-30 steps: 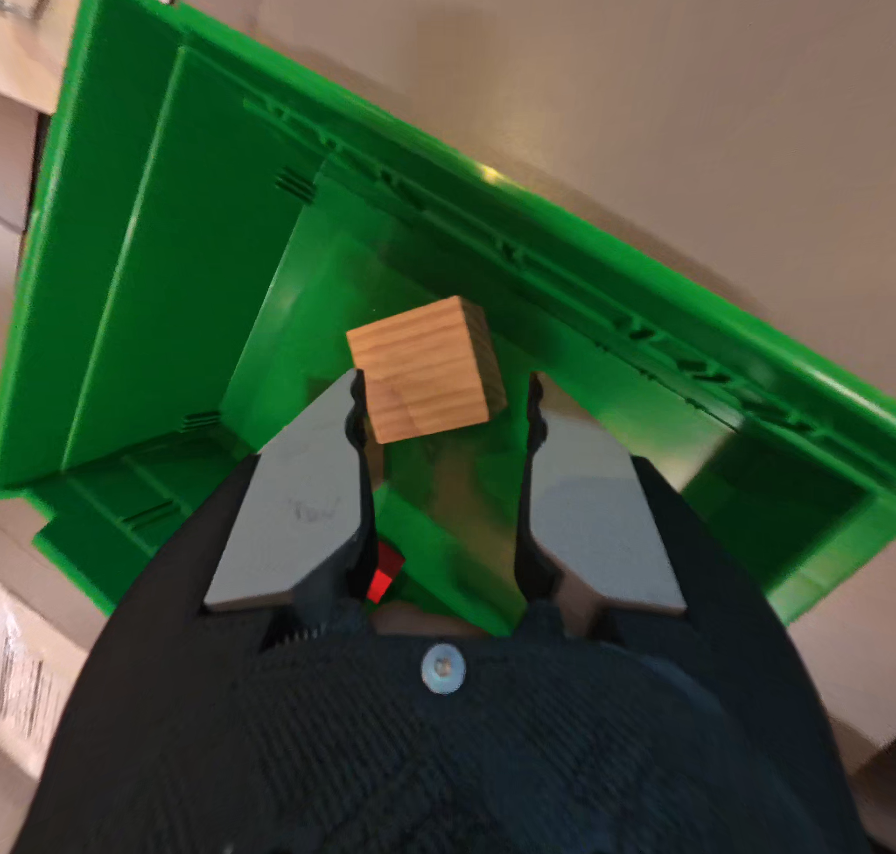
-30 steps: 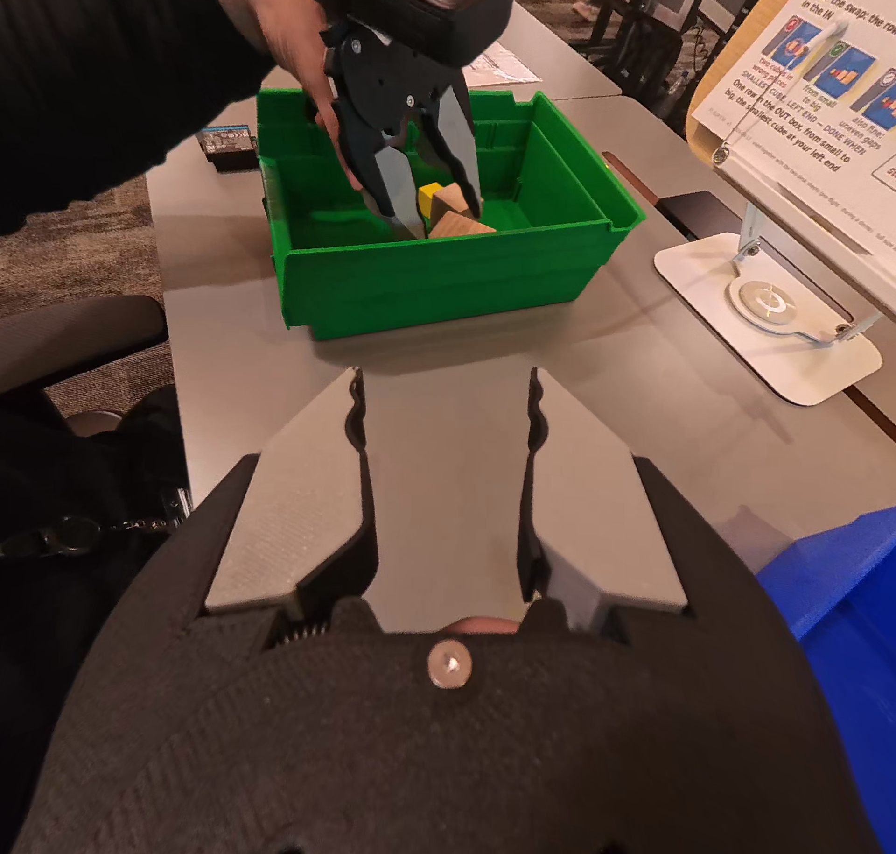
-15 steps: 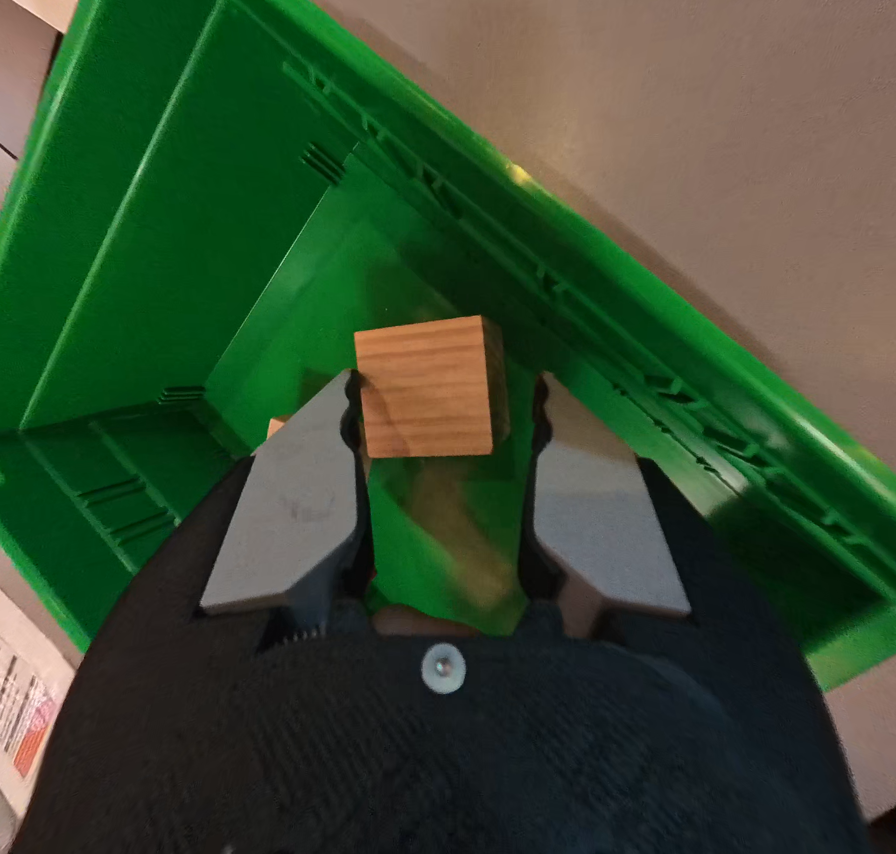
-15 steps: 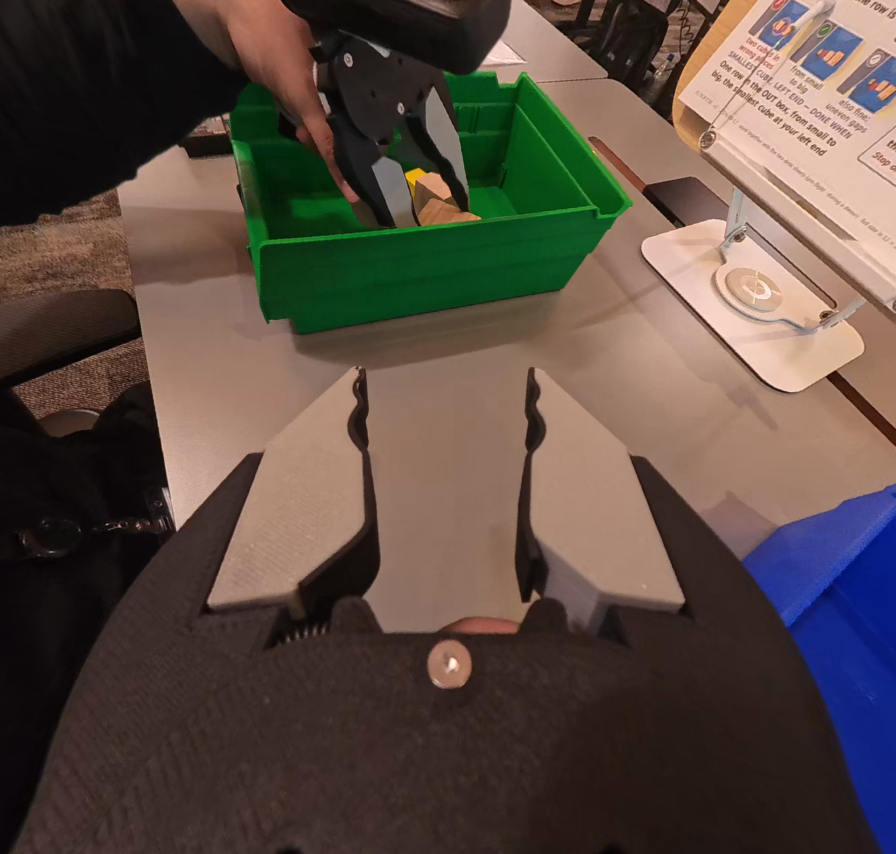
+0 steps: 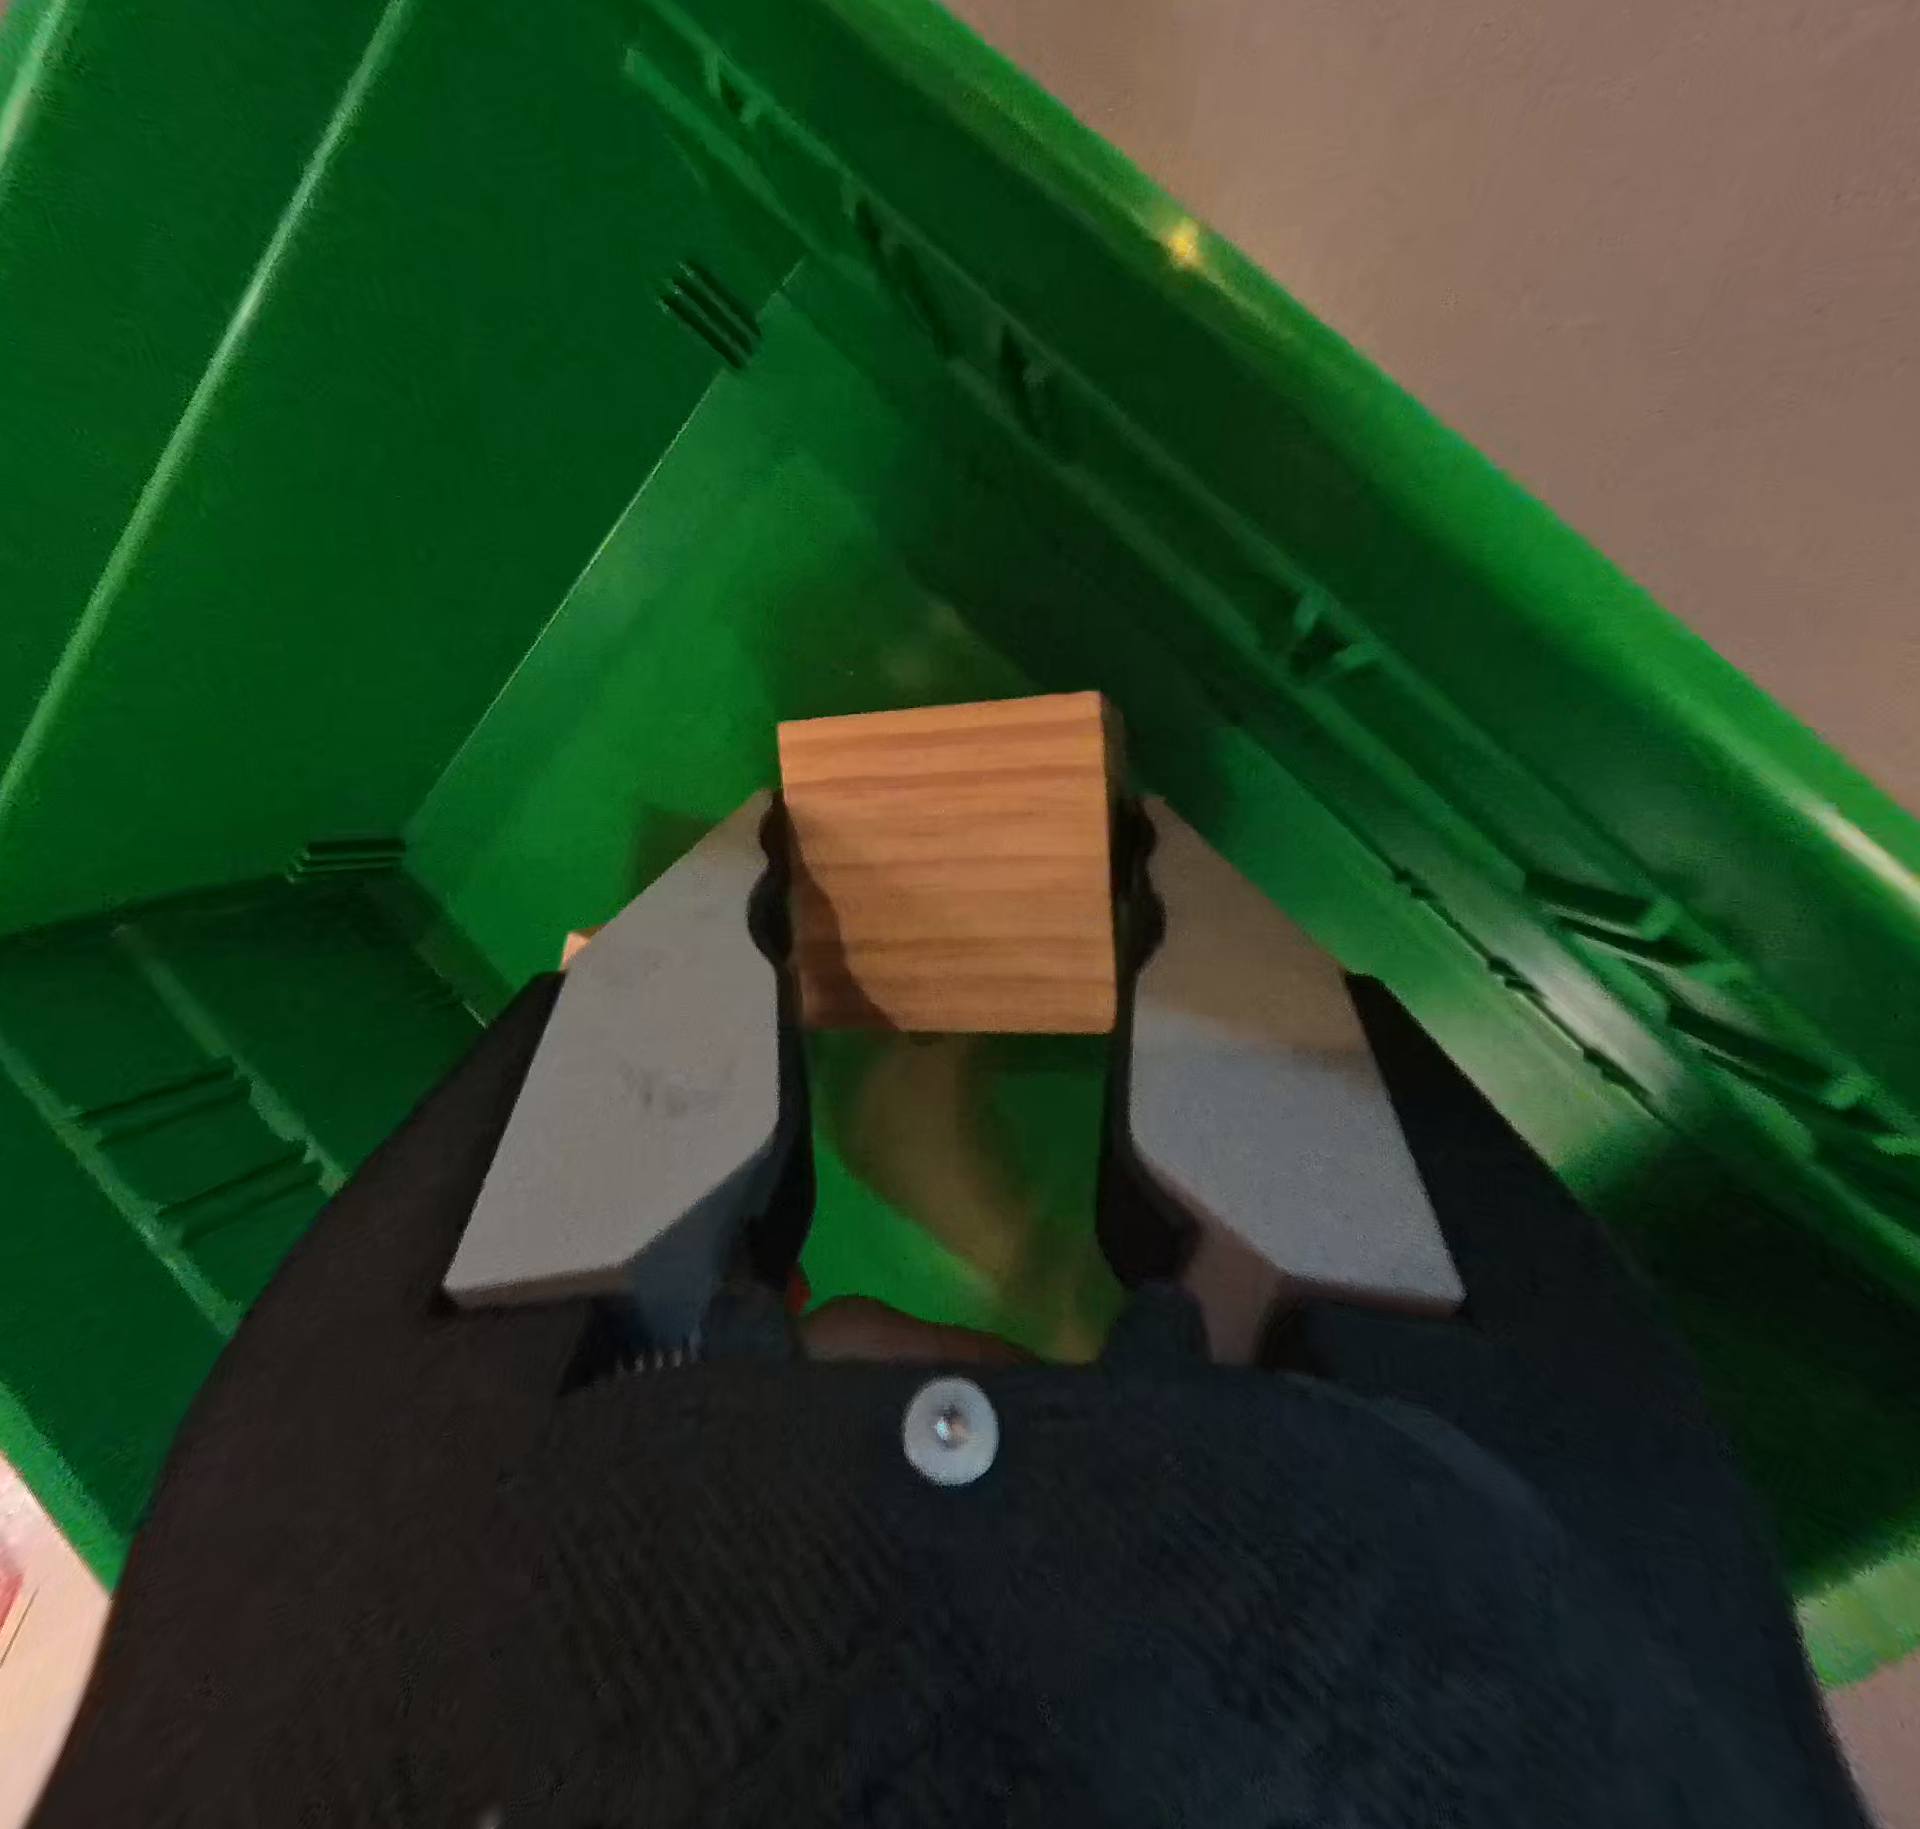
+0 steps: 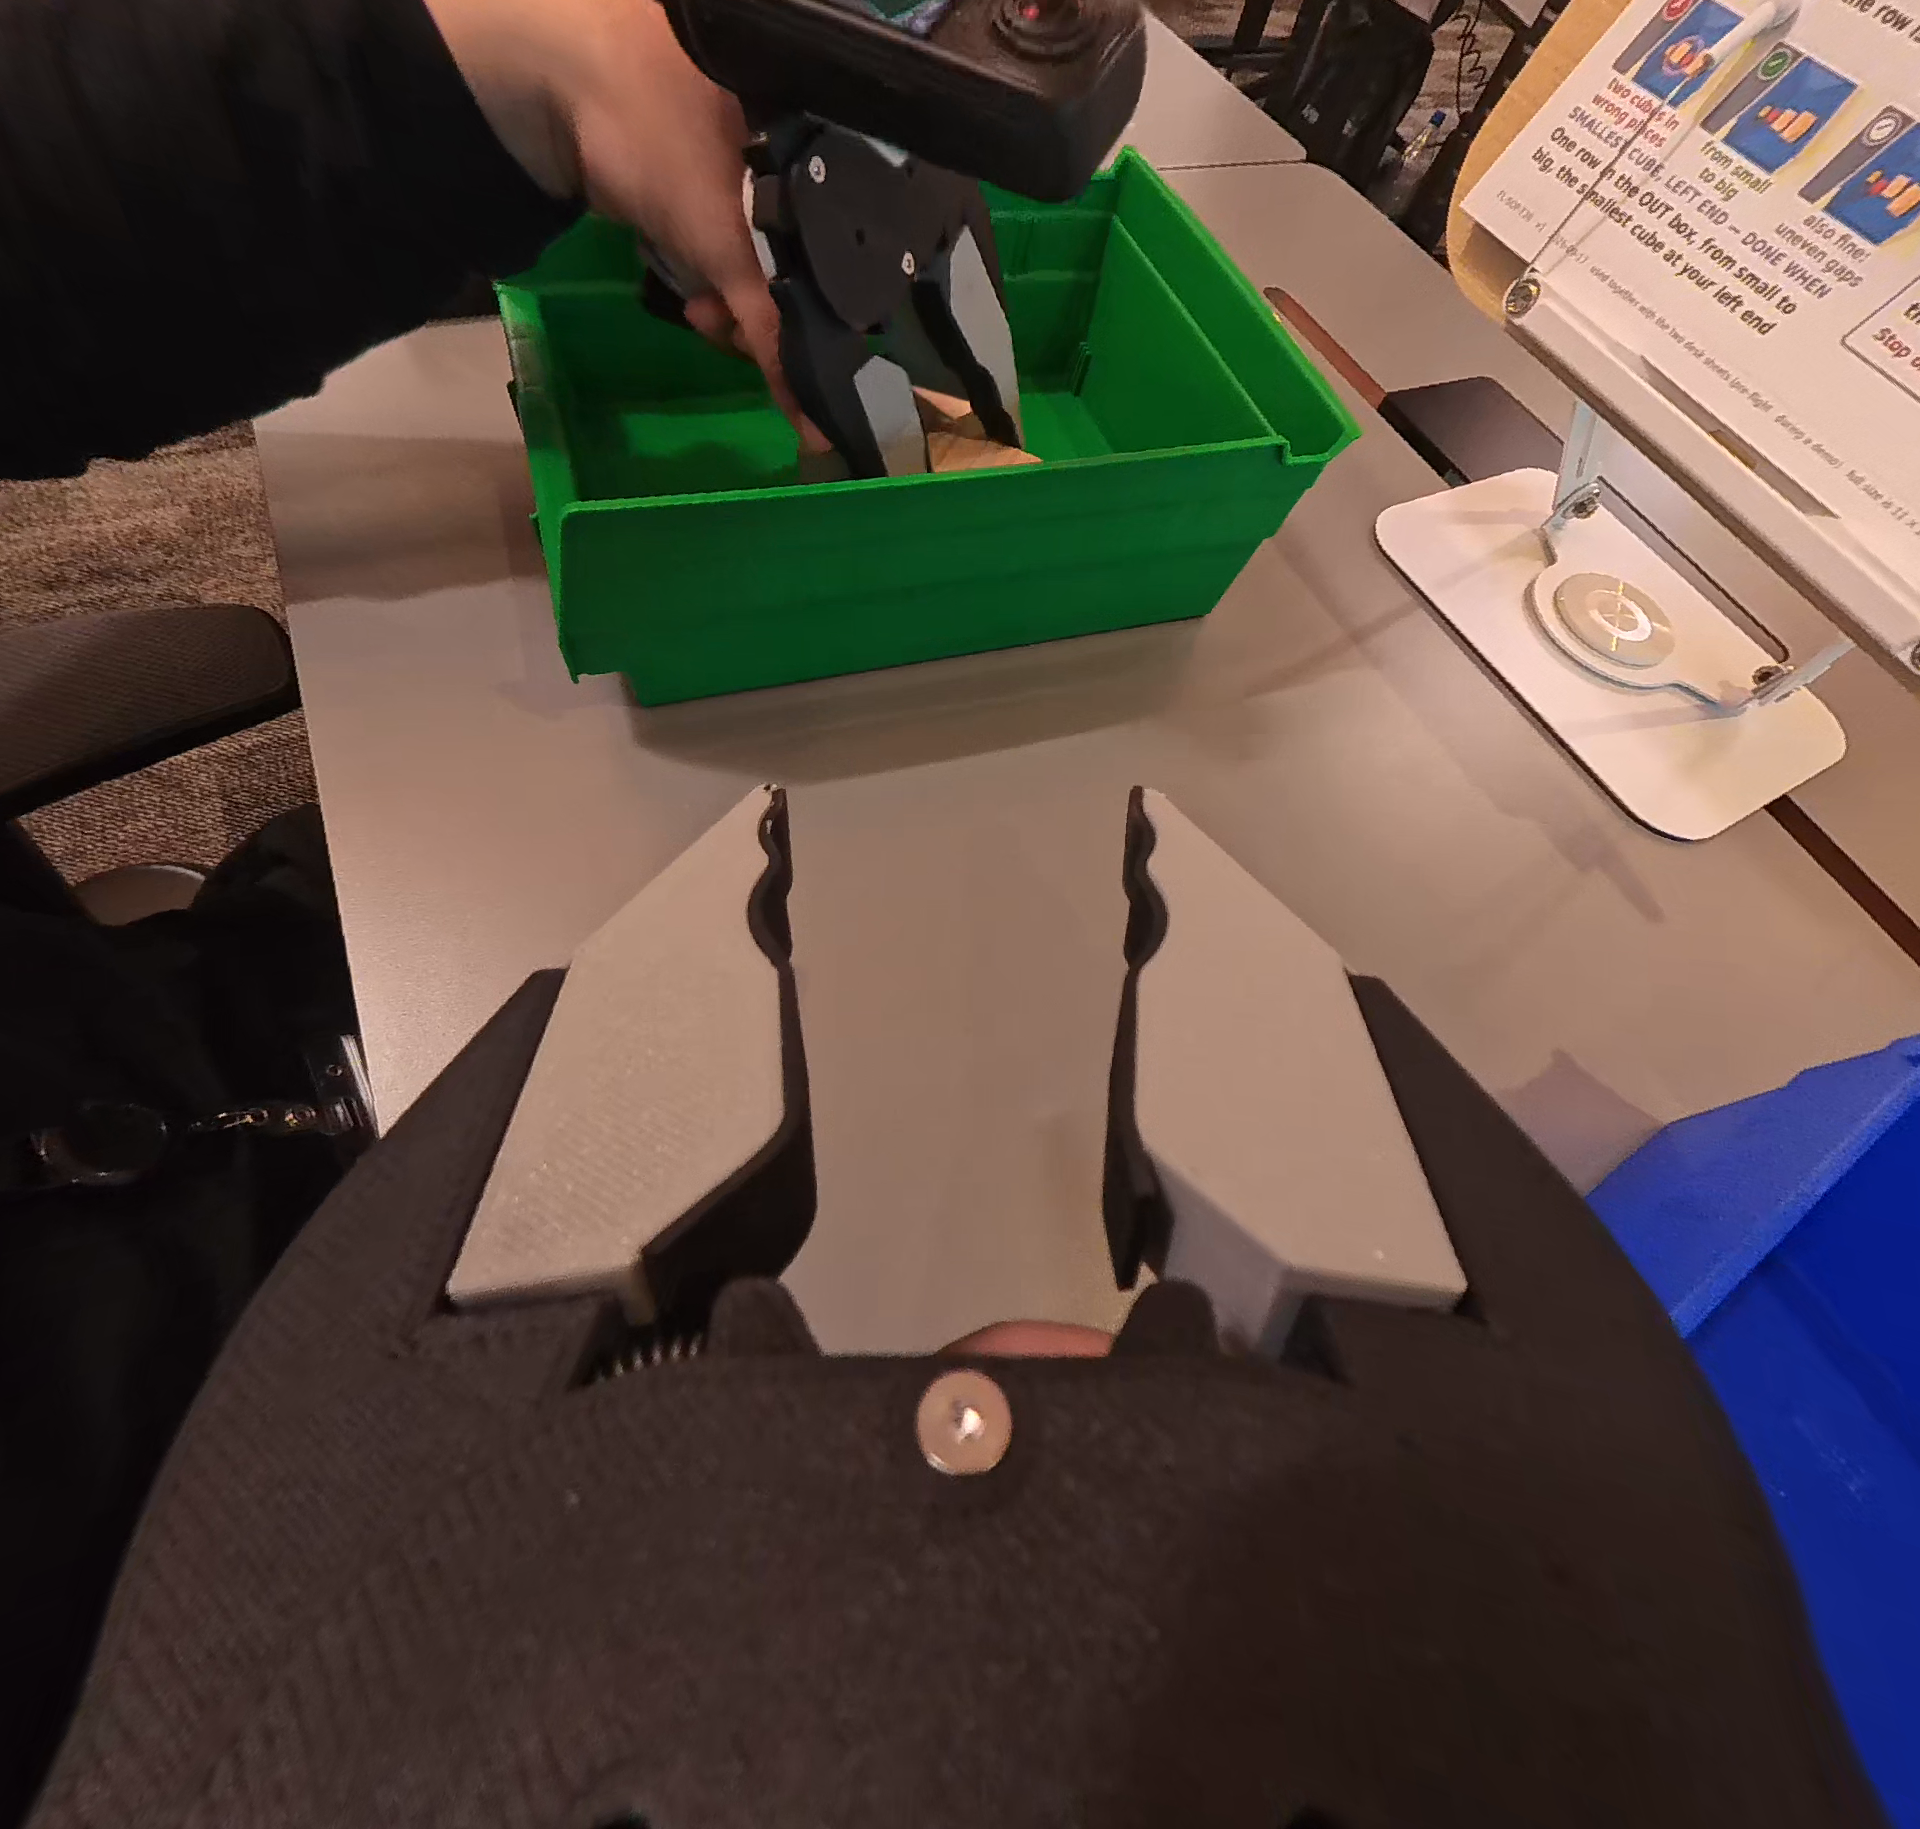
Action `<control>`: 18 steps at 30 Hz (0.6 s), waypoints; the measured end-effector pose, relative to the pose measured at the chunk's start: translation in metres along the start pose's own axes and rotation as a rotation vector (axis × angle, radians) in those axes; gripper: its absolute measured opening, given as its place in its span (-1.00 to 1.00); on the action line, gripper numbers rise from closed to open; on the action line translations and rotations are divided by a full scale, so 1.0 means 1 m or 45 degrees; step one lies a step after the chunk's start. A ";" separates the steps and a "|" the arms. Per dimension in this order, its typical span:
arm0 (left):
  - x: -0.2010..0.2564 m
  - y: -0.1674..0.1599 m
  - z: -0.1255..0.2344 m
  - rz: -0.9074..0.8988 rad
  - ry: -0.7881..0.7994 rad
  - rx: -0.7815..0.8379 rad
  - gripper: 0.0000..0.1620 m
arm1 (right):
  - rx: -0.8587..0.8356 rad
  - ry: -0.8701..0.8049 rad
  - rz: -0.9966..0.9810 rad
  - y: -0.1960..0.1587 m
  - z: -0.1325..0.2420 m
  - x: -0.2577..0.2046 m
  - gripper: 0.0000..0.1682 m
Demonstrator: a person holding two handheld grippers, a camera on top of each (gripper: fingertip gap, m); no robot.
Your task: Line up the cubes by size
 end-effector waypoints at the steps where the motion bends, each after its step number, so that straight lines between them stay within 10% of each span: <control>1: -0.003 0.000 -0.001 0.008 -0.016 0.013 -0.23 | -0.001 0.000 0.000 0.000 0.000 0.000 -0.26; 9: -0.019 -0.001 0.027 -0.017 0.222 0.186 -0.25 | 0.019 0.067 -0.059 -0.006 -0.005 0.002 -0.28; 18: 0.073 0.014 0.175 -0.542 0.124 1.416 -0.25 | 0.359 0.660 -0.432 0.013 -0.019 -0.006 -0.27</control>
Point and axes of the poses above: each gripper's, where its closed fingertips meet, z back along the fingers, y out of its top, x = y × z across the jaws, the point moved 8 cm from there along z, back along the fingers, and after that the axes turned 6 degrees about y, right-handed, at the moved point
